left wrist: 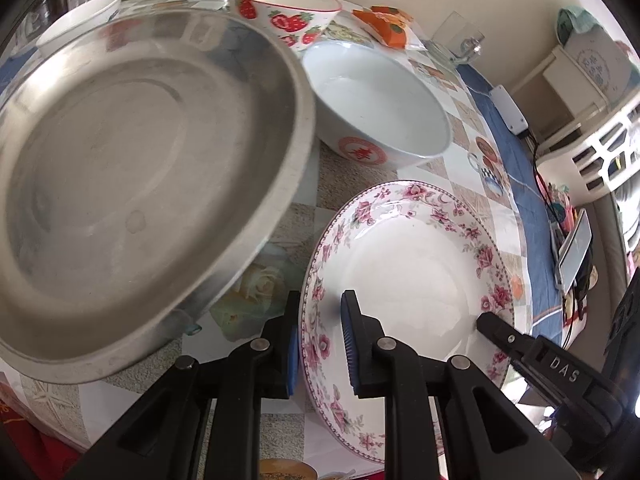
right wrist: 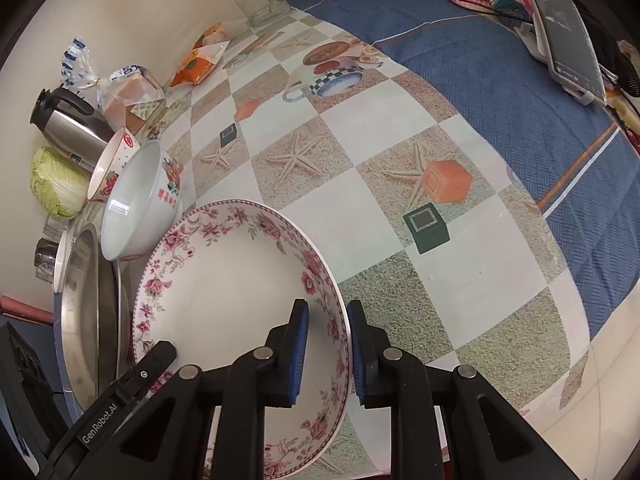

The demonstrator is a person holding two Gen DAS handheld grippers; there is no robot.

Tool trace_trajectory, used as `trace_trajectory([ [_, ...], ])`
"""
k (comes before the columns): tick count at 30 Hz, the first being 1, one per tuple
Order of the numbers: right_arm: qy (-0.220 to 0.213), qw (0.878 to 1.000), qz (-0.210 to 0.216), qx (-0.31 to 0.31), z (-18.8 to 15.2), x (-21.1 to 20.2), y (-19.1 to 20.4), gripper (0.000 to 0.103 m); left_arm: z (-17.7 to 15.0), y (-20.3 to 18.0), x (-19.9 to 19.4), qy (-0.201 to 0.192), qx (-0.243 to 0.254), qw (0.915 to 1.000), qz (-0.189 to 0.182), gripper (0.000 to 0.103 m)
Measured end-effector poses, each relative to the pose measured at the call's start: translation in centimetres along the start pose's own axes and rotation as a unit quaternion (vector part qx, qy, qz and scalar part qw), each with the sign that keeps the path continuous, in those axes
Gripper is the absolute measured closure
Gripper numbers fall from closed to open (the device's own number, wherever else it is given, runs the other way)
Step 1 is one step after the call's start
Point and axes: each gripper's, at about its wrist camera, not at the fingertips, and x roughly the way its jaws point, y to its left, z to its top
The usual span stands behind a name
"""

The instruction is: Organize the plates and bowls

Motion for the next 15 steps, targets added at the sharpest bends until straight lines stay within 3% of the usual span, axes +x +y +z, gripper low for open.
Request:
trace_trajectory([
  [15,-0.059,0.998,-0.004,-0.003,0.4,-2.8,-0.1,0.082,0.1,-1.5,-0.6,-0.016,0.052,0.9985,0.001,0.083],
])
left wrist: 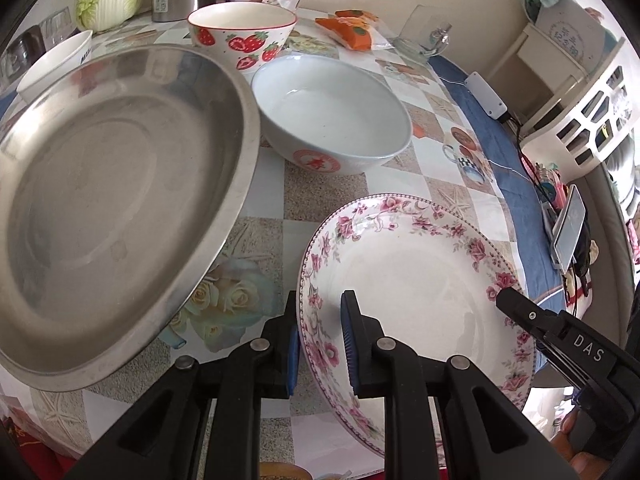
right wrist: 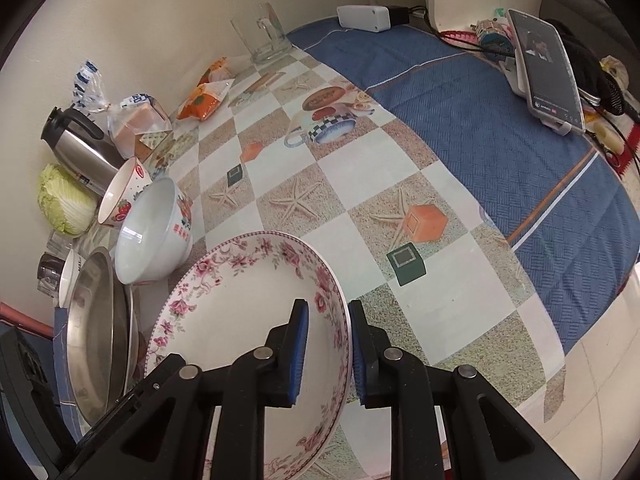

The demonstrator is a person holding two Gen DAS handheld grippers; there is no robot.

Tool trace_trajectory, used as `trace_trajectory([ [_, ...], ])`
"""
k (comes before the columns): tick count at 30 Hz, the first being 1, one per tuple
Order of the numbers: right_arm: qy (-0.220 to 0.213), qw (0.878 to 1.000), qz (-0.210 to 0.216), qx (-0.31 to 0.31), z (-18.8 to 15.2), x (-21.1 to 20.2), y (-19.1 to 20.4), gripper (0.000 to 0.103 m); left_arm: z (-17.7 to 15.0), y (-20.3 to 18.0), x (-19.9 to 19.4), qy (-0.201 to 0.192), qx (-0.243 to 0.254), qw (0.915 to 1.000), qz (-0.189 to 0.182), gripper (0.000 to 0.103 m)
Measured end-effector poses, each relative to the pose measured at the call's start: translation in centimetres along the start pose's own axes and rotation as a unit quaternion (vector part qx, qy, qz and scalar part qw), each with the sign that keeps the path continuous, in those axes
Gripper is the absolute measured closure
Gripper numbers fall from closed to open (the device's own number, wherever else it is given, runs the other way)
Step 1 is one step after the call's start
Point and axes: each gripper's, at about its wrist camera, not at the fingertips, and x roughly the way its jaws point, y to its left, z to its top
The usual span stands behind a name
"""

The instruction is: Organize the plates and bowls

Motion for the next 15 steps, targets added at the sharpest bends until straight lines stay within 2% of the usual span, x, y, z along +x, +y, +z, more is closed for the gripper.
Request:
trace_trajectory([
  [15,-0.024,1.0,0.003,0.003,-0.1,-1.5,-0.3,0.081,0.2,-1.3,-0.8,-0.021,0.042,0.9988,0.011,0.083],
])
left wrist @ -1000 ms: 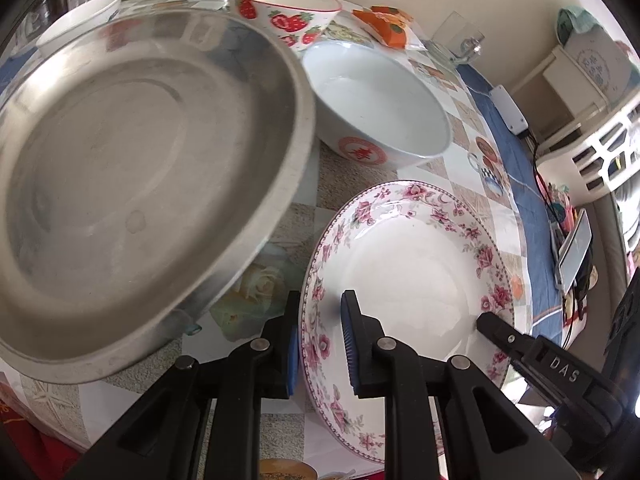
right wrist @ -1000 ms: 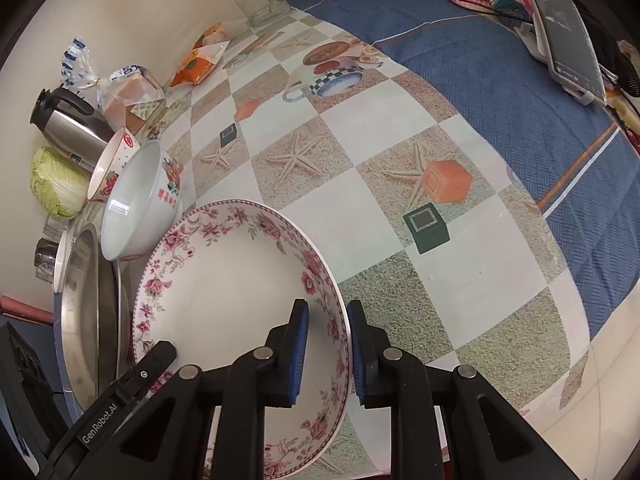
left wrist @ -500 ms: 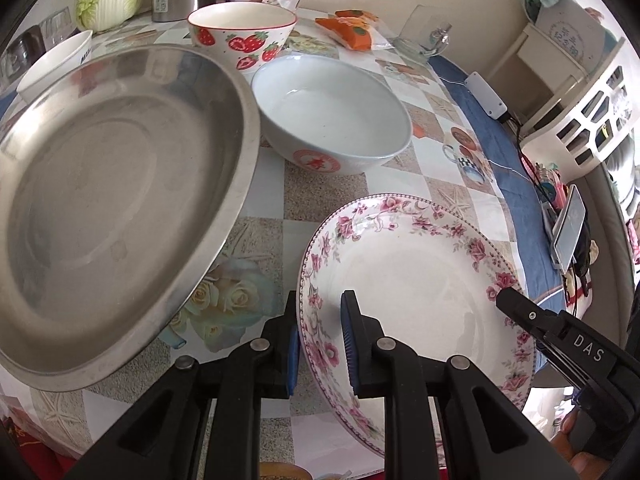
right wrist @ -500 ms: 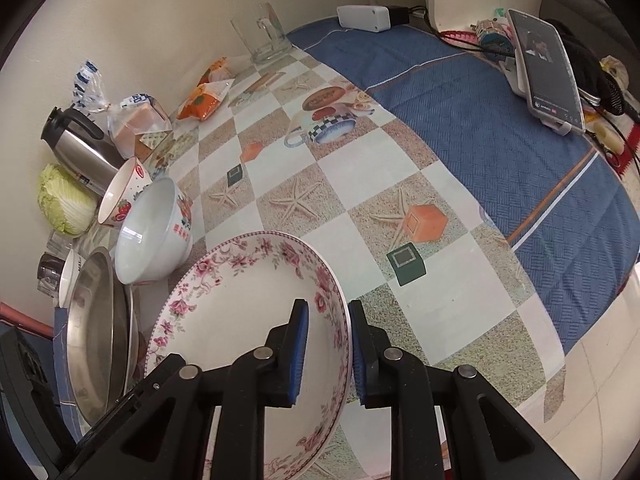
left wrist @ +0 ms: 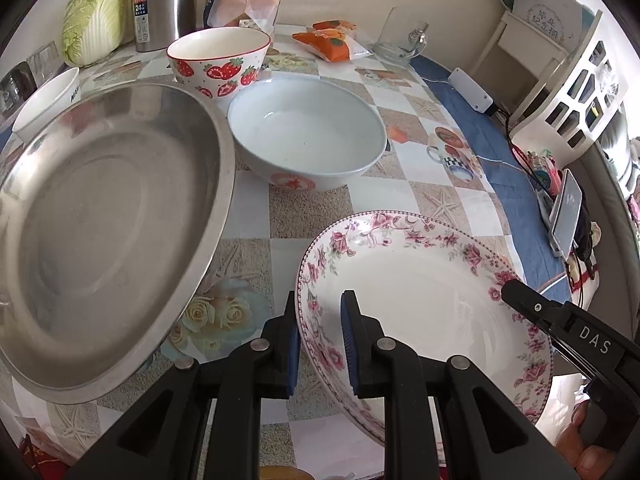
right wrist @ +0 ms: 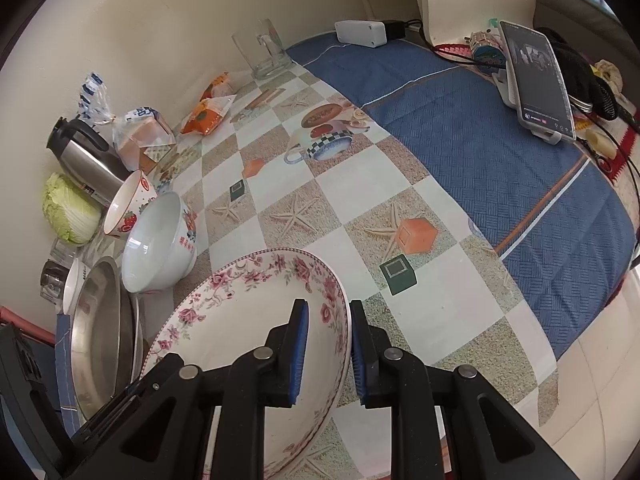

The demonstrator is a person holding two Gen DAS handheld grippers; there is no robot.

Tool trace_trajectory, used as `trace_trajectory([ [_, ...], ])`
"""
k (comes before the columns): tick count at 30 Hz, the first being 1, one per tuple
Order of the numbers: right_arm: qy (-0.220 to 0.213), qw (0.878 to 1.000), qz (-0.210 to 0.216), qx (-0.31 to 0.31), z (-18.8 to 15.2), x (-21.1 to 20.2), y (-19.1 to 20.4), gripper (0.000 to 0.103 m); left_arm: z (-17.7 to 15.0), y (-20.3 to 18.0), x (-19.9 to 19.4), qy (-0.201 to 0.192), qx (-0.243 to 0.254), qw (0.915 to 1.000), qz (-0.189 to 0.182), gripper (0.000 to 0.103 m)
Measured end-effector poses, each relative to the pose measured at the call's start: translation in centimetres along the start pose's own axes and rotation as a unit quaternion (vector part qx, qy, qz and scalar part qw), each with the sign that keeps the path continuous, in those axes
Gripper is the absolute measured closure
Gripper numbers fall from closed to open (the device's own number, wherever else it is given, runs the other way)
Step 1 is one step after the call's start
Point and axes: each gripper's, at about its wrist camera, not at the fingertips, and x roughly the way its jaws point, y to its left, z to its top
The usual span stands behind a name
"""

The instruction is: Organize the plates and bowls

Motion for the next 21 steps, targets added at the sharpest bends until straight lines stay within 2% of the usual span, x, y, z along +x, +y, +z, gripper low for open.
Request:
trace_trajectory([
  [21,-0.078,0.997,0.01,-0.01,0.5,-3.4,0.8,0.081,1.2,-1.1,-3.7,-0.069,0.031,0.997,-0.015,0.083],
])
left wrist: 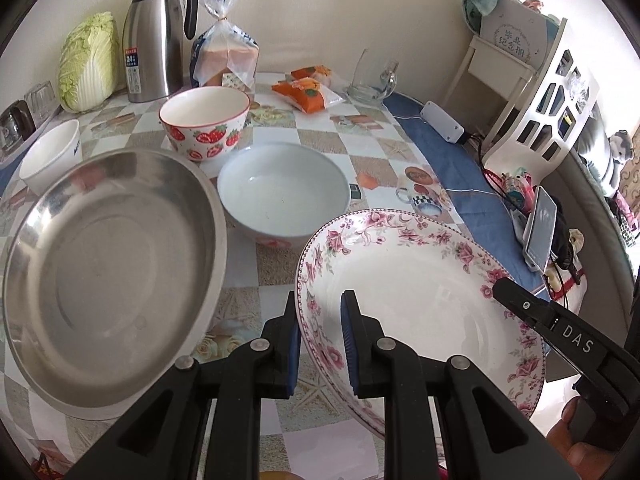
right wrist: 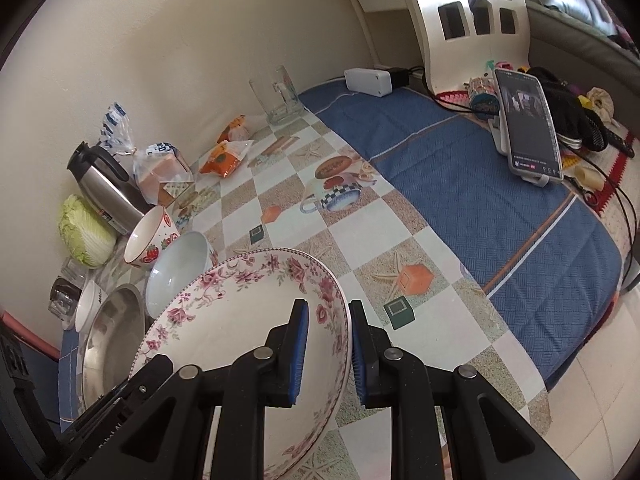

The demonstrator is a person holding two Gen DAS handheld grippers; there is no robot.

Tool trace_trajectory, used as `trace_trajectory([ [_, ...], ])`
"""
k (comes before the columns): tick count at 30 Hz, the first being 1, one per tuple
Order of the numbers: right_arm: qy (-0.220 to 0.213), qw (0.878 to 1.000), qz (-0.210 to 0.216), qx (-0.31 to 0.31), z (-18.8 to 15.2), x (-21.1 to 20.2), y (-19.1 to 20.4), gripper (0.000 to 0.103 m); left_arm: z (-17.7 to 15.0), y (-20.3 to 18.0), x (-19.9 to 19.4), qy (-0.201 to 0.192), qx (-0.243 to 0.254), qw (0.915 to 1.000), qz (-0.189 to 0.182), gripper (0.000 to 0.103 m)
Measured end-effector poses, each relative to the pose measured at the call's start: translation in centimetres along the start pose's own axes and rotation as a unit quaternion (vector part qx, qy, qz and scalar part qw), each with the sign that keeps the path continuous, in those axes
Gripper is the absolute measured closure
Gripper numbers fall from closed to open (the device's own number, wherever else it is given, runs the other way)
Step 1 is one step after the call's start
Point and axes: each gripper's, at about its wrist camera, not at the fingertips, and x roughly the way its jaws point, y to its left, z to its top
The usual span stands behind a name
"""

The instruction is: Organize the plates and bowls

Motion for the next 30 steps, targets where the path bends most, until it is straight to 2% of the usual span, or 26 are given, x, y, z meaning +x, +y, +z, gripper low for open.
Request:
trace_trajectory([
  [16,-0.019,0.999,0.019,-0.035,-0.4,-0.9,3.9,0.081,1.5,3.2,-2.4,-0.027,-0.022,0.9994,0.003,0.083],
  [30,-0.009,0.996,0.039,-0.076,-2.0,-0.4,9.6,0.081,2.5,9.2,-3.8,-0.029,-0.064,0.9974,0.014,0.083],
])
